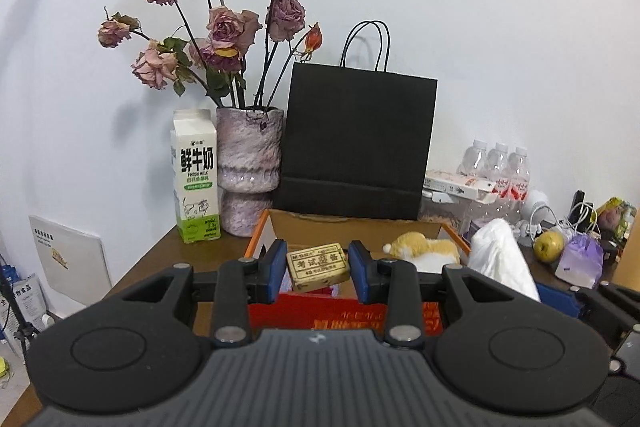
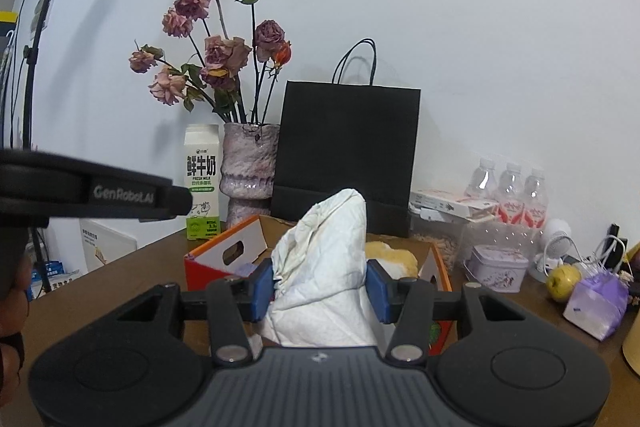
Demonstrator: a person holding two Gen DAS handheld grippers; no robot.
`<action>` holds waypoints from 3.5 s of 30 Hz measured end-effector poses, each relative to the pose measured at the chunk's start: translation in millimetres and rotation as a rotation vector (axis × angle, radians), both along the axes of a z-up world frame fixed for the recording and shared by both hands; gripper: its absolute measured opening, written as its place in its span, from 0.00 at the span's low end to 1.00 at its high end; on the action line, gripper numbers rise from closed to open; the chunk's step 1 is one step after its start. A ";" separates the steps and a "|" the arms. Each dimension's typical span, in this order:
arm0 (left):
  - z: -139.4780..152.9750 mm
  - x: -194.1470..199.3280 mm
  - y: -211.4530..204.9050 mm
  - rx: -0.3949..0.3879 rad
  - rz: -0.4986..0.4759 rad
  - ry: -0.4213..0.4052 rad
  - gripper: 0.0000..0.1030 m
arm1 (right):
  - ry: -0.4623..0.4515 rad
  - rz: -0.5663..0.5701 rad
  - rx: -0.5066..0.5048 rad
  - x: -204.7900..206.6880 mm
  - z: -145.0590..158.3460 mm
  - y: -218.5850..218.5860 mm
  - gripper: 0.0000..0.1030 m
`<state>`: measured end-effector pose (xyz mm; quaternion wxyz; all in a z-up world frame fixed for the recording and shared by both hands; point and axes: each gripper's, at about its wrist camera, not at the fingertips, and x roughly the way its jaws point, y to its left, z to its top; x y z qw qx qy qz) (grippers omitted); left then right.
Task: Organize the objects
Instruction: 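Carry the block with the left gripper and the cloth with the right into the red box, then open the left gripper over the box while the right gripper releases the cloth inside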
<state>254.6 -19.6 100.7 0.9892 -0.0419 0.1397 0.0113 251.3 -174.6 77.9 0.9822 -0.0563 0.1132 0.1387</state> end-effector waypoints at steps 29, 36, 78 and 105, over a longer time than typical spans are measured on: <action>-15.0 147.0 10.9 -0.001 0.018 0.117 0.34 | 0.075 -0.034 0.060 147.8 -17.6 -0.8 0.46; -26.4 175.4 10.9 -0.009 0.012 0.170 0.34 | 0.103 -0.030 0.055 174.0 -24.6 -0.3 0.46; -43.9 201.2 2.7 0.035 0.033 0.150 1.00 | 0.134 -0.060 0.003 204.4 -38.7 3.9 1.00; -26.5 153.6 6.9 0.025 0.037 0.113 1.00 | 0.140 -0.081 0.023 159.1 -23.7 -15.3 1.00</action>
